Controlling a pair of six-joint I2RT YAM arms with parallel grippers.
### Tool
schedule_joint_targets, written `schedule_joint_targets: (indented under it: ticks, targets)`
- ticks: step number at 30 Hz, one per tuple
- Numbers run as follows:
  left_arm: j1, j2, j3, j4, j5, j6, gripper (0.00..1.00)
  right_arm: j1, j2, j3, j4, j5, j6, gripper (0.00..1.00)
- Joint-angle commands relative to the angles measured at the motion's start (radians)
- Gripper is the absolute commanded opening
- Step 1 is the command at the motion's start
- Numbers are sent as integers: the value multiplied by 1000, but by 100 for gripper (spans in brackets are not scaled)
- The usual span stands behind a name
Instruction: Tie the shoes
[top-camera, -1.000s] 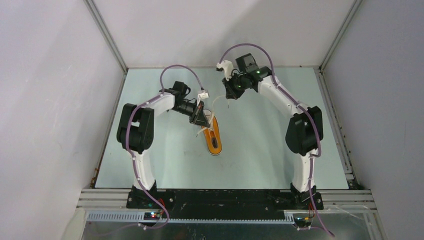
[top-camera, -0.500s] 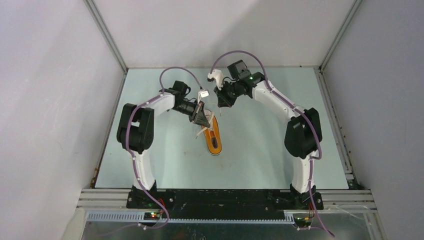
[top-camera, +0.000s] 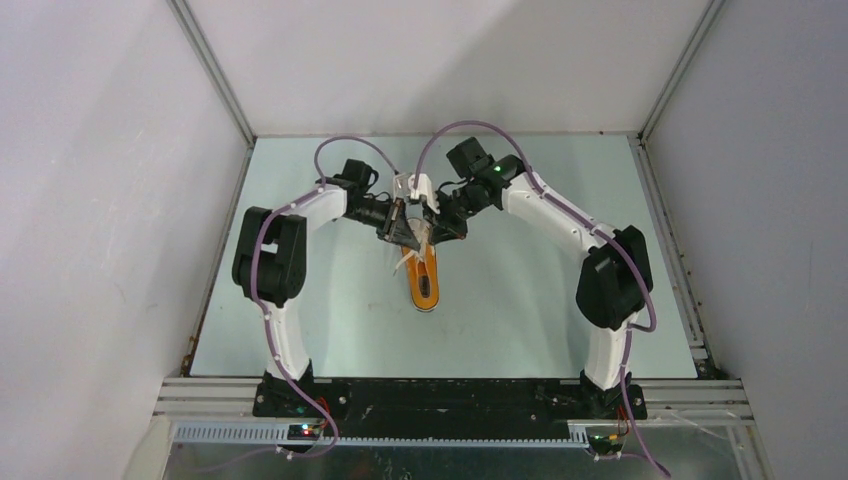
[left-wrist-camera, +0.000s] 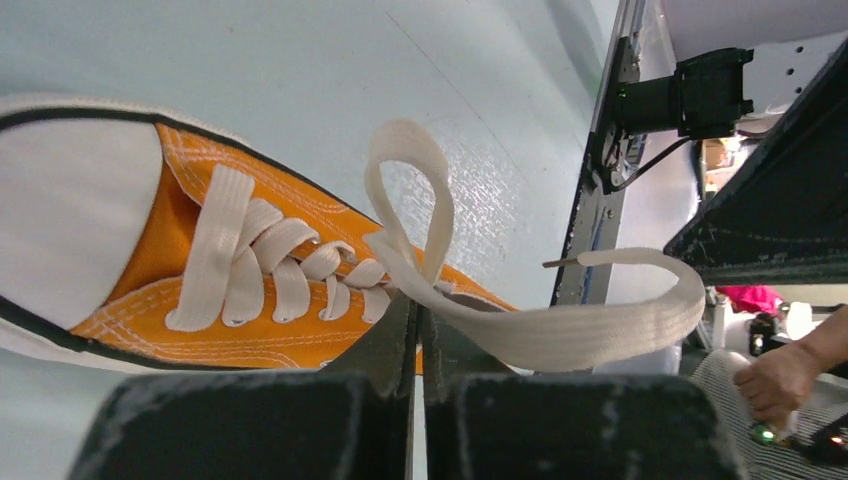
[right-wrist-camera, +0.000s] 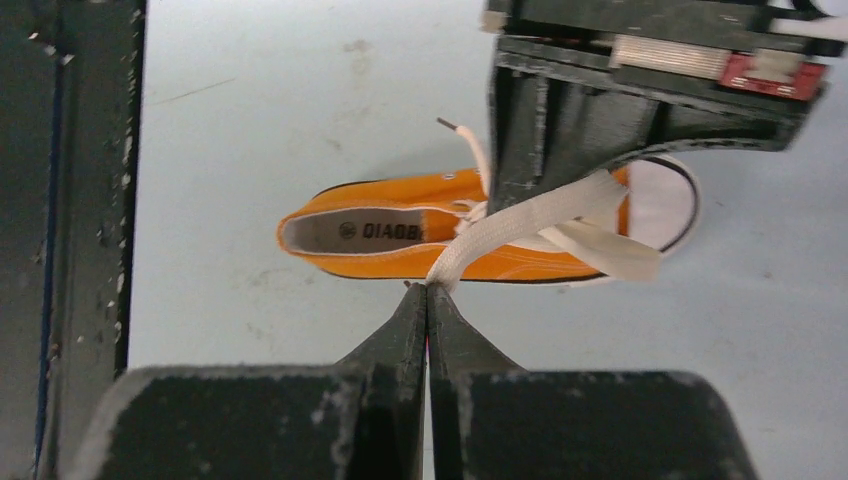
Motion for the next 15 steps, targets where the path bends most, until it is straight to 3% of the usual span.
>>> schedule_joint_targets:
  ticks: [1, 7, 15]
  targets:
    - [14, -37, -55, 85, 49, -121, 0, 26, 27, -1, -150, -86, -122, 0]
    - [15, -51, -122, 117, 48, -149, 0, 30, 58, -68, -305, -105, -230, 0]
    - [16, -45, -145, 192, 89, -213, 0, 28, 50, -193, -271, -69, -215, 0]
